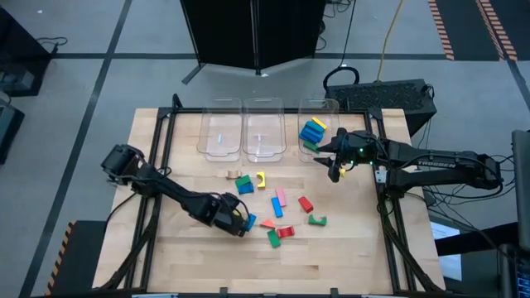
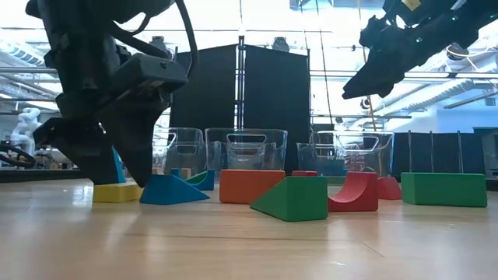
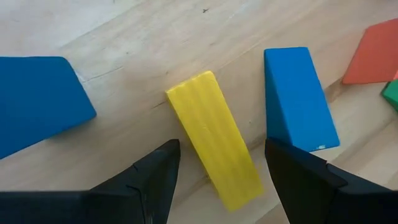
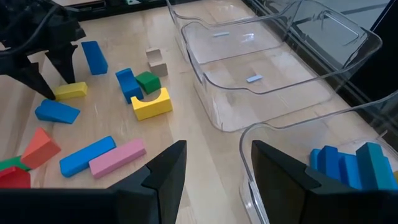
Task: Sort blocks by size
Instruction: Put the yellow rectangular block into the right transparent bin
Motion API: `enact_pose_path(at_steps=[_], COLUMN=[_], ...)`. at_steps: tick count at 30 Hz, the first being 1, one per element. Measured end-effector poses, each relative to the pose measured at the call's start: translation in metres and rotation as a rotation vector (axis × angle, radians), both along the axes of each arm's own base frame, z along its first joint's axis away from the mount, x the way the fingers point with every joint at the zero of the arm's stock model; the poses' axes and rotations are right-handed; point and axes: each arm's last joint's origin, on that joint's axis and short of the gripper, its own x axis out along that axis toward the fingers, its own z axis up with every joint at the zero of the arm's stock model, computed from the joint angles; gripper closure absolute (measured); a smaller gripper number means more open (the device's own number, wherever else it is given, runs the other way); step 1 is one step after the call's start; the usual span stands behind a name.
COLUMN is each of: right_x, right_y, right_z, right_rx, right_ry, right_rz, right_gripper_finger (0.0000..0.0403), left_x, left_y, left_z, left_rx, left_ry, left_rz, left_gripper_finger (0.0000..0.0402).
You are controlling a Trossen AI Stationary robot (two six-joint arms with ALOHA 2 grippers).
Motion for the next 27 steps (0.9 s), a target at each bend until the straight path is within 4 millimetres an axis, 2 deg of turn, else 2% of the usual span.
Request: enact_pose_path(at_steps=[9, 13, 27], right_x=[0.000, 0.000, 0.000], right_y=[0.000, 0.000, 0.000], right_z=[0.000, 0.000, -0.001], right_rx=[0.001, 0.002, 0.017], right_ry=[0.004, 0.006, 0.003], right_rz=[0.000, 0.000, -0.008], right_gripper_finger=[0.0234, 0.0234, 0.0234], left_x=[-0.009, -0.014, -0.014], left_y=[0.004, 0.007, 0.007], left_z=[0.004, 0.003, 0.004], left_rx=[0.083, 0.107, 0.142], left_ry=[0.151, 0.198, 0.203], left_rz=[-0.019, -0.026, -0.151], left_gripper_finger=[0.0165, 0.0194, 0.0289])
